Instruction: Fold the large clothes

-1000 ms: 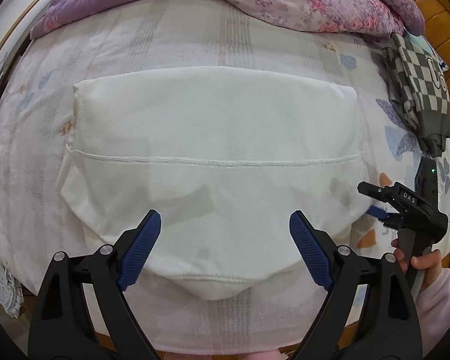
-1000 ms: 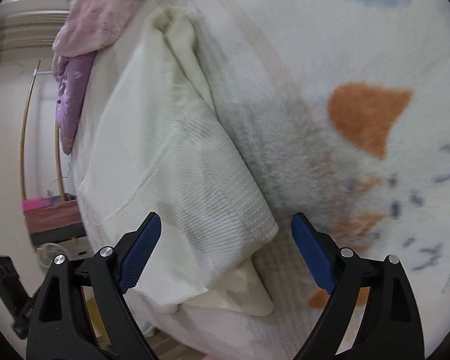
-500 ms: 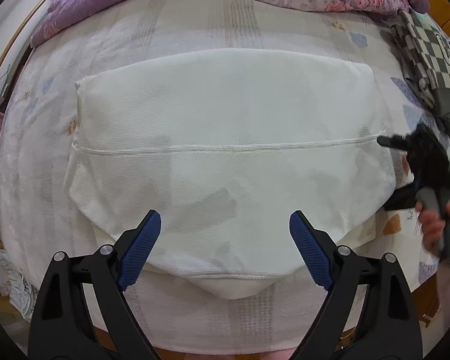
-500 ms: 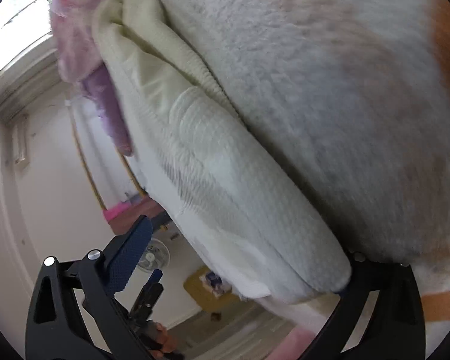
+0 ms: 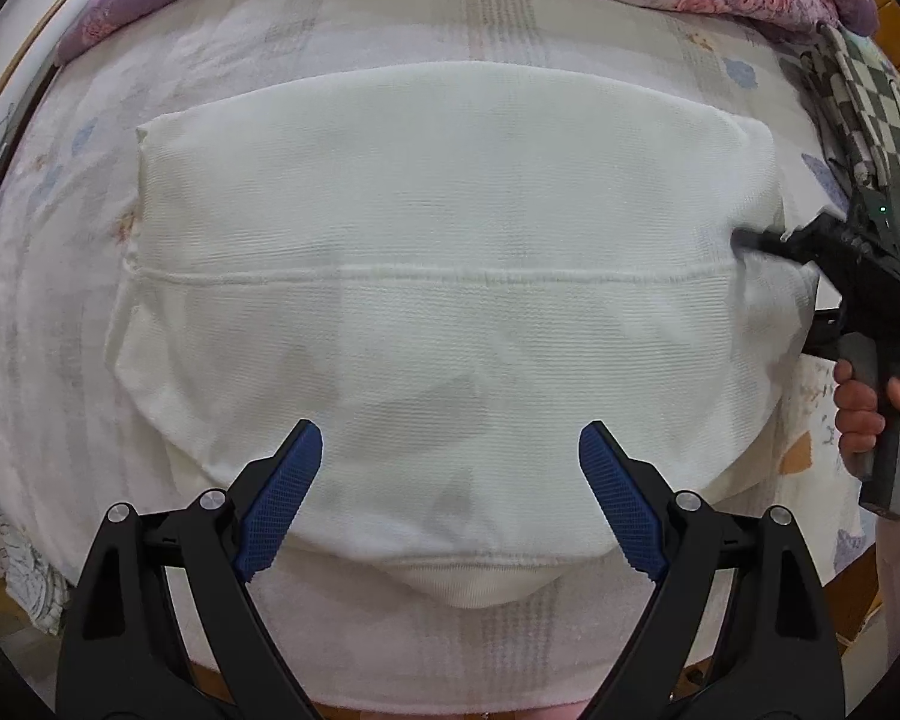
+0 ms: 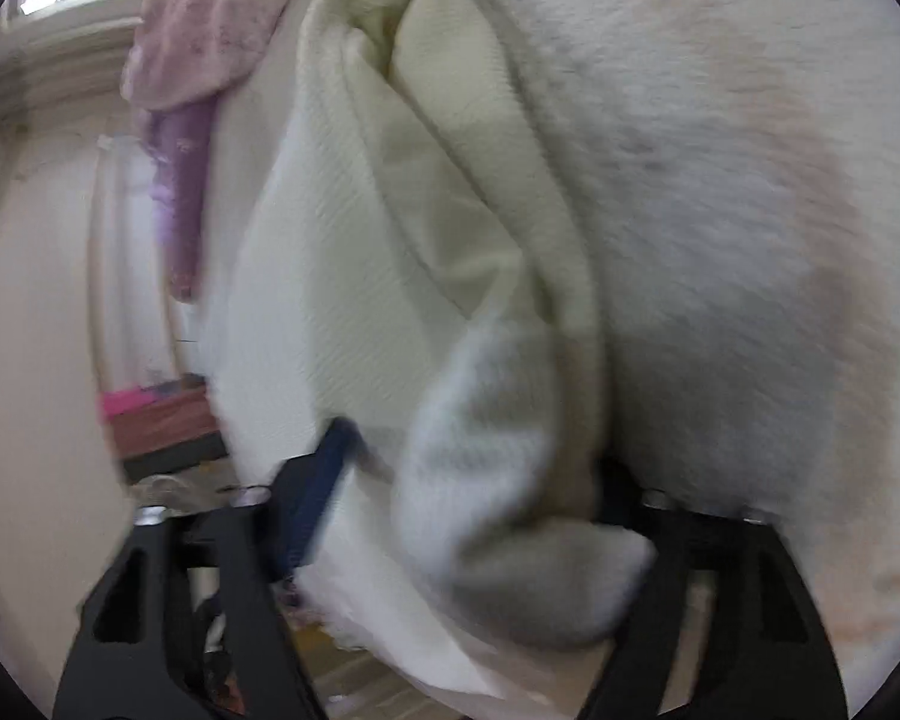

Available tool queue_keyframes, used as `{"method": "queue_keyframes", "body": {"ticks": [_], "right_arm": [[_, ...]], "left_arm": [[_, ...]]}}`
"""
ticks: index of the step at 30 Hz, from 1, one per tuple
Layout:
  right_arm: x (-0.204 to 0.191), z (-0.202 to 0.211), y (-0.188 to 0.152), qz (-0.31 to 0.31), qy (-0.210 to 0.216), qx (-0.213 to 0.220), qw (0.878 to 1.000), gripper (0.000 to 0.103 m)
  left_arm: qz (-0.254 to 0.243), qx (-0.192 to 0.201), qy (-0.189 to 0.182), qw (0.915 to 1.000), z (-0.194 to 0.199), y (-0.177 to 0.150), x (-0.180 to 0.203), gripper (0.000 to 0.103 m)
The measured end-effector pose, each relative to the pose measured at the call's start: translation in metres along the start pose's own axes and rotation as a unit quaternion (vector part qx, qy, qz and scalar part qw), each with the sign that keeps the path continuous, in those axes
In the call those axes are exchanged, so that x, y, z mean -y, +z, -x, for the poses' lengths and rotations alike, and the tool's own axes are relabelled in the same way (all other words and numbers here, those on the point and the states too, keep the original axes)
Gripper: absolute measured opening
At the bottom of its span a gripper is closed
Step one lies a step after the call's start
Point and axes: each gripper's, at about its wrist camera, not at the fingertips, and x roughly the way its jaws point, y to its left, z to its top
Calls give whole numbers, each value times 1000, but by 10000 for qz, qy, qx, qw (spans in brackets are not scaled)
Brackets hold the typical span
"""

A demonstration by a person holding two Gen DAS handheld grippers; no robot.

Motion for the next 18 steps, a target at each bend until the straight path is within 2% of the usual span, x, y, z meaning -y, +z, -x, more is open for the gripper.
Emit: {"method": "queue_keyframes", "body": {"ticks": [1, 3, 4, 5, 6, 7, 8, 10, 12, 13, 14, 16, 18], "right_arm": [[0, -1, 4, -85, 33, -61, 9999, 86], [-11, -7, 7, -68, -270, -318, 9991, 86], [-13, -6, 7, -72, -315, -360, 9988, 79], [-14, -8, 8, -191, -338, -408, 9984, 65], [-14, -10, 9, -345, -521, -384, 9973, 45], [-13, -10, 4, -515, -695, -291, 9958, 40], [-14, -8, -3, -690, -645, -115, 9955, 39], [-26, -4, -16, -558, -835, 269, 9946, 32], [-46, -4, -32, -366, -1134, 716, 9903, 30], [-52, -4, -40, -352, -1190, 867, 9885, 30], [-55, -5, -43, -332, -1254, 952, 9870, 29], [-57, -8, -51, -223, -1479, 1062, 9830, 29], [-58, -14, -53, -193, -1685, 1155, 9787, 29]], "left_arm": [[7, 25, -75, 10000, -1, 3, -1, 88], [8, 77, -191, 9998, -2, 11, -2, 88], [19, 116, -256, 9996, -3, 18, -4, 88], [31, 132, -287, 9995, -5, 25, -4, 88], [52, 121, -303, 9995, -8, 35, -6, 88], [76, 81, -285, 9995, -10, 43, -7, 88], [109, 15, -261, 9996, -13, 52, -8, 87], [193, -31, -349, 9992, -16, 76, -12, 86], [210, 41, -373, 9991, -16, 99, -13, 85], [199, 22, -337, 9992, -17, 114, -12, 79], [173, -18, -355, 9992, -19, 128, -12, 66], [153, -18, -425, 9990, -20, 152, -11, 53], [66, -17, -370, 9993, -24, 172, -8, 47]]}}
